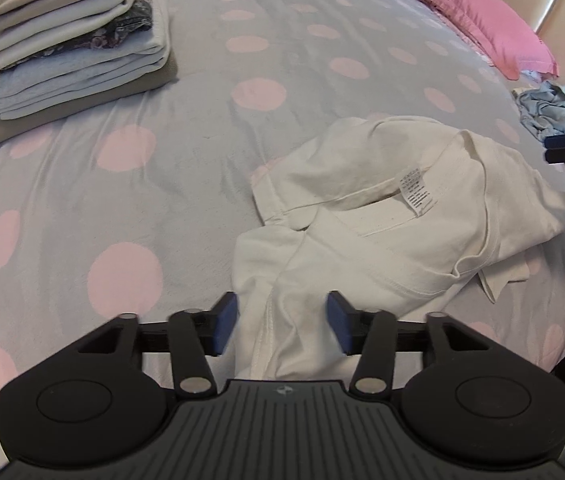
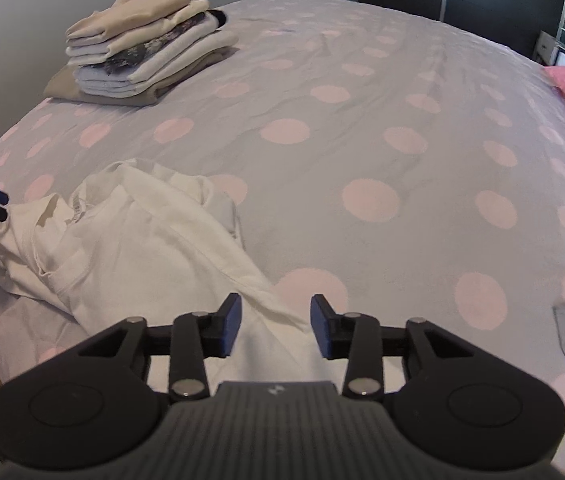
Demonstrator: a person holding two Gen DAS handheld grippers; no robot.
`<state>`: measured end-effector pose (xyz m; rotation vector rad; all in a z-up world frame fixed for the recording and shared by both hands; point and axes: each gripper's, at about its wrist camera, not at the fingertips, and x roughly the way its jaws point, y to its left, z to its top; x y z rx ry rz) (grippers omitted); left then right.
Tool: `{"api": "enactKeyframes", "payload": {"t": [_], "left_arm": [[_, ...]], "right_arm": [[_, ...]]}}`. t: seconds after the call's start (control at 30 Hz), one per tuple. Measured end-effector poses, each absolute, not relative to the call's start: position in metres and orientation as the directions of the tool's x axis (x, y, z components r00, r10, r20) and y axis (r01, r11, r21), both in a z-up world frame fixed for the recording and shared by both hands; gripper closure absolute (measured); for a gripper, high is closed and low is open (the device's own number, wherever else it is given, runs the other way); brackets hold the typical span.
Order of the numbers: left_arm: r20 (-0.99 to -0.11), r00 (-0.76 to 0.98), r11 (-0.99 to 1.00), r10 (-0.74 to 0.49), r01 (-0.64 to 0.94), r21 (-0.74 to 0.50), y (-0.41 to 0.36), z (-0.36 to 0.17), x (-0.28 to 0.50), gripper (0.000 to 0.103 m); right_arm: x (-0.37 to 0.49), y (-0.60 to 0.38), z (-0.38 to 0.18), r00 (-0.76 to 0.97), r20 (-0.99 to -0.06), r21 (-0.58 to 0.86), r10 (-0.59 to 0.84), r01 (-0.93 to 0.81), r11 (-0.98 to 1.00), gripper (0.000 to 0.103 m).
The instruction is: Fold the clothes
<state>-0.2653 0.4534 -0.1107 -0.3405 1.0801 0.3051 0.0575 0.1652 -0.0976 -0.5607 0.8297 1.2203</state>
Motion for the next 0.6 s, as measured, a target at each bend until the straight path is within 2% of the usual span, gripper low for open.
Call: {"api": "enactKeyframes", "payload": {"t": [0.4, 0.5, 0.57, 0.6], "left_arm": [[-0.917, 0.394, 0.898, 0.061, -0.423, -0.122, 0.464, -0.127, -0.268, 0.052], [-0.919, 0.392, 0.890, 0.028, -0.429, -0.156, 0.468, -0.129, -0.269, 0.052], [-0.922, 0.386, 0.884, -0.001, -0.431, -0.182, 0.469, -0.131, -0.269, 0.053], [-0.924, 0.383, 0.884, -0.007, -0.429, -0.185, 0.468, -0.132, -0.269, 0.054]], "right_arm": [[0.040, 0.215, -0.120, 0.006, -0.821, 0.059, 0.571, -0.994, 0.096, 0.058], [0.041, 0.217, -0.128, -0.017, -0.834, 0.083, 0.552, -0.992, 0.095, 0.068], [0.039, 0.217, -0.133, -0.040, -0.844, 0.100, 0.535, -0.991, 0.084, 0.089], [0.037, 0.217, -0.134, -0.054, -0.850, 0.107, 0.525, -0.992, 0.072, 0.094]]}}
